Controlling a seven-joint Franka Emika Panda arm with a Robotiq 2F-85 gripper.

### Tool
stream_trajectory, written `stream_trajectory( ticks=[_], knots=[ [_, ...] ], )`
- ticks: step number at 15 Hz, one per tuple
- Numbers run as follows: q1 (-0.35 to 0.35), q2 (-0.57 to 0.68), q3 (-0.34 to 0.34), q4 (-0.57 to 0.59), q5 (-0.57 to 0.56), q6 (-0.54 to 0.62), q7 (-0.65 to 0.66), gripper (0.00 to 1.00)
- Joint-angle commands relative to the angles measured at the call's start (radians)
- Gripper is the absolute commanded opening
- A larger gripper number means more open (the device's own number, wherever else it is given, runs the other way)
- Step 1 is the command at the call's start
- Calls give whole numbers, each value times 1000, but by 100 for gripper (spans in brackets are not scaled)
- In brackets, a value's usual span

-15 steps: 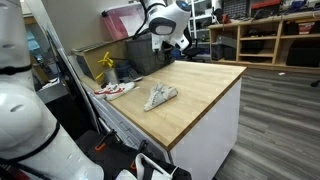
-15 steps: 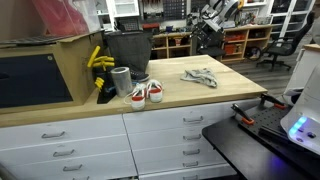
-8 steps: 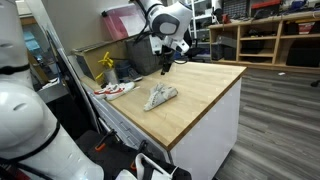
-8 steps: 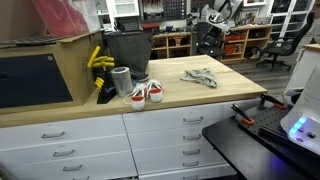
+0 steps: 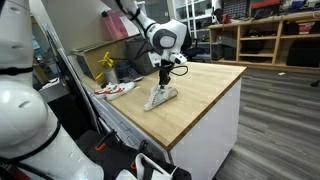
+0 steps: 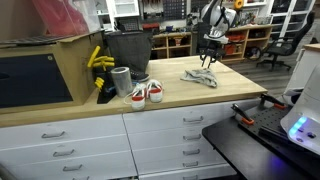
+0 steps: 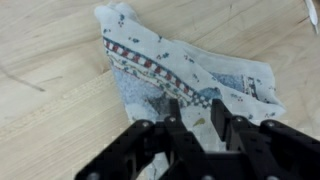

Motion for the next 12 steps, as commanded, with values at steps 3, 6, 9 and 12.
stream_trajectory(
  ticks=[3,6,9,12],
  knots=[
    [27,63,1,5,-42,138,50,0],
    [33,105,-2,7,-55,197,60,0],
    [38,143,-7,6,-85,238,81,0],
    [37,139,-5,7,-93,234,98,0]
  ],
)
